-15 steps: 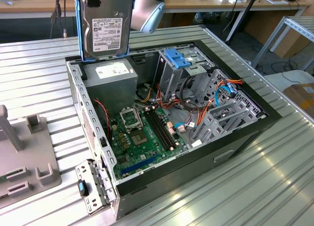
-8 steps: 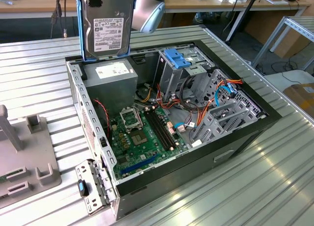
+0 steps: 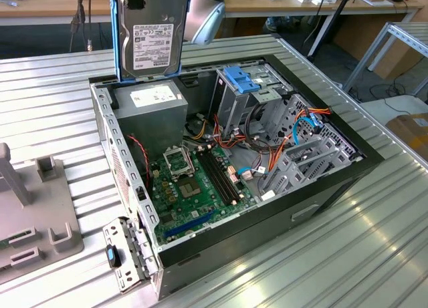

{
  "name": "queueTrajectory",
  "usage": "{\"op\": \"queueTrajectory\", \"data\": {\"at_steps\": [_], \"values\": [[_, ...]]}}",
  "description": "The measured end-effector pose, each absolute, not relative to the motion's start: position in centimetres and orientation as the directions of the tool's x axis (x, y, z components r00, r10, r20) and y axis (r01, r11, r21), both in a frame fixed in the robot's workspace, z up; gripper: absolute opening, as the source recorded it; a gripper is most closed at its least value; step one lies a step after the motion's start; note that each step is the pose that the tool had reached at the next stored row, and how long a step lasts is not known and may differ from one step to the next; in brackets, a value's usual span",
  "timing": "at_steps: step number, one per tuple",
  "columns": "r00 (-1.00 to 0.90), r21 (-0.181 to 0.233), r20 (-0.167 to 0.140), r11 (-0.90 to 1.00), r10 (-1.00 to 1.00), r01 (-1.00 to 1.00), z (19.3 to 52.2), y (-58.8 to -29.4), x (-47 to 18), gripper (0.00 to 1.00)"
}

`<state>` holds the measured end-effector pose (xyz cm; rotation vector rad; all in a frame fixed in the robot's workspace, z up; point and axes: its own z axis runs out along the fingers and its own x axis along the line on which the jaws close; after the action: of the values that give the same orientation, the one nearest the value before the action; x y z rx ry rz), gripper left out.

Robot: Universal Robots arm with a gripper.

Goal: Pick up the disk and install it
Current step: 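Pick up the disk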

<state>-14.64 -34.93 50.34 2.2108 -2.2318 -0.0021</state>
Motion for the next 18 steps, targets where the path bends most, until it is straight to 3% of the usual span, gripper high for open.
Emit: {"op": "queueTrajectory", "data": {"at_steps": [18], "values": [[-0.009,0.001,-0.001,0.009,-1.0,-1.0,50.3,-34.9,-10.7,0.37]]}}
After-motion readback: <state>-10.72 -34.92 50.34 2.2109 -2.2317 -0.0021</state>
